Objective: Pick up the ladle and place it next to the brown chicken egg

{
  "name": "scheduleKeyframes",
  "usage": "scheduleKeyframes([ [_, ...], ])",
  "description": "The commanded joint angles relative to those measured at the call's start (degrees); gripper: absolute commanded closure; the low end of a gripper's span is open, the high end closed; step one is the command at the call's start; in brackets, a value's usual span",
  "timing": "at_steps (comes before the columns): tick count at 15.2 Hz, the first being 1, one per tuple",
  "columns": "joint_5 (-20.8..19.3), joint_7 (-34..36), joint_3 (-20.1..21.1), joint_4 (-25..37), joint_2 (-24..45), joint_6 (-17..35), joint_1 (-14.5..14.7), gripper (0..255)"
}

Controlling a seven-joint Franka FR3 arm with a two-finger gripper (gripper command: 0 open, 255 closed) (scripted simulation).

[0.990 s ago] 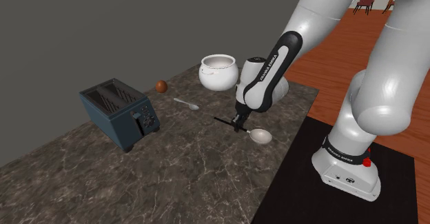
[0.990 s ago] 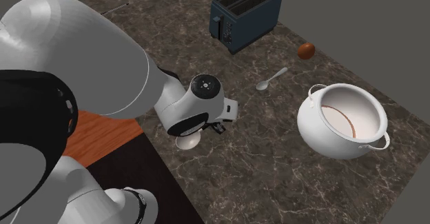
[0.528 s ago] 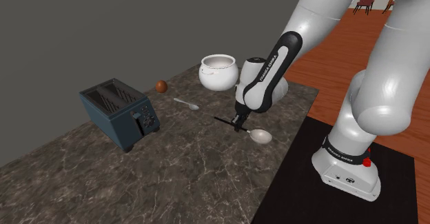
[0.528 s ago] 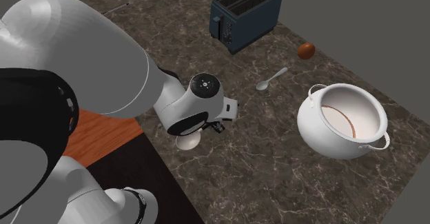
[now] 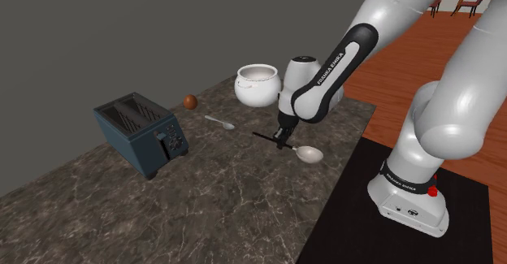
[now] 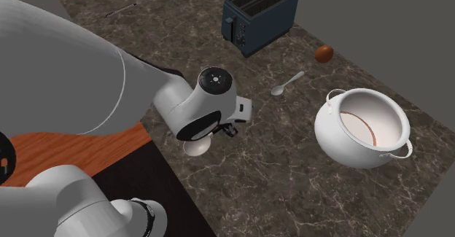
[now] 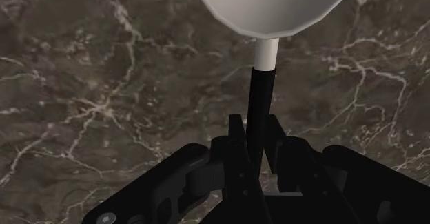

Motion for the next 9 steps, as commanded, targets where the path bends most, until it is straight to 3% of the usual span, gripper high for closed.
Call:
scheduleKeyframes([
  [1,-1.07,0.83,0.07,0.03,-2.08,-2.15,-0.42,255],
  [9,-3.55,3.04,0.47,0.90,-9.88,-10.80,-1.60,255],
])
